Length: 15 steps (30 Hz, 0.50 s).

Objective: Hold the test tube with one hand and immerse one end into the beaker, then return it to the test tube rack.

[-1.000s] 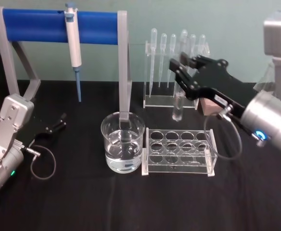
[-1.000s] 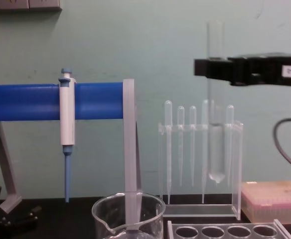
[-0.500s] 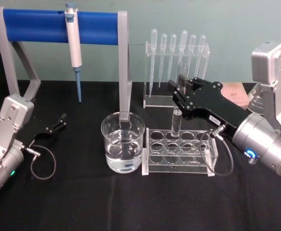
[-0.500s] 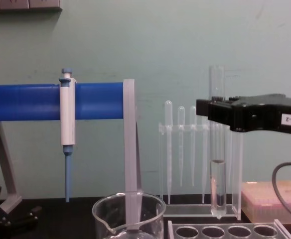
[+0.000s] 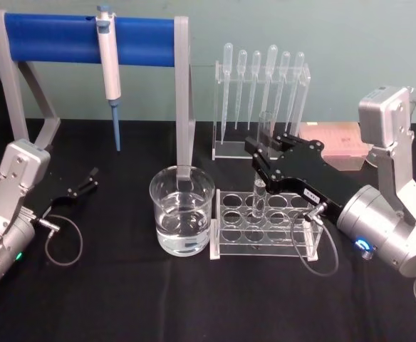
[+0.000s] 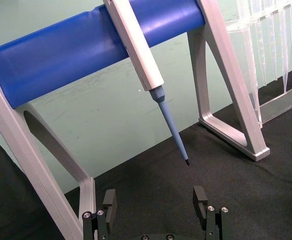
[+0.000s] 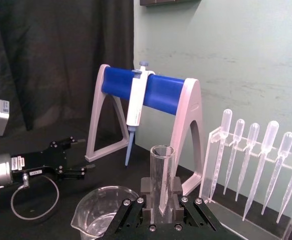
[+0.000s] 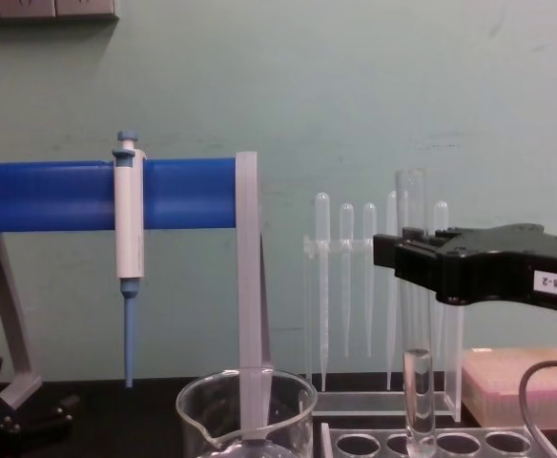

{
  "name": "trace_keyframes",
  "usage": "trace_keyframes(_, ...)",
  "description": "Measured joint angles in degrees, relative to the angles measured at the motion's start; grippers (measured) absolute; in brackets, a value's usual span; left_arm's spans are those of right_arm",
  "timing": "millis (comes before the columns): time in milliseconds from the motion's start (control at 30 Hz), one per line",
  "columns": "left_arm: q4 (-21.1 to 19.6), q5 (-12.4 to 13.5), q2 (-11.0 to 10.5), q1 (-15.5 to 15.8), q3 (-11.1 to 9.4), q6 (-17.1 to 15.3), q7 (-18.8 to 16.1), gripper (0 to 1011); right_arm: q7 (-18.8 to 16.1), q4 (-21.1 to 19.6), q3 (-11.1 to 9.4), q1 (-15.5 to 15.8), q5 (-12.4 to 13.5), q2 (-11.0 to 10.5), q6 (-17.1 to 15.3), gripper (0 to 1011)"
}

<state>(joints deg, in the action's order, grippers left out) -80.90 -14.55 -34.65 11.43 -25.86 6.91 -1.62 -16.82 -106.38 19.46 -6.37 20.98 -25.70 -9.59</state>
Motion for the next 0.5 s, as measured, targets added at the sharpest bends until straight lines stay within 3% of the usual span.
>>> trace_keyframes(500,0.0,0.0,0.0,0.0,0.0,0.0,0.0,1000,-0.9,2.5,-0.6,0.9,-0.9,1.5,1.9,241)
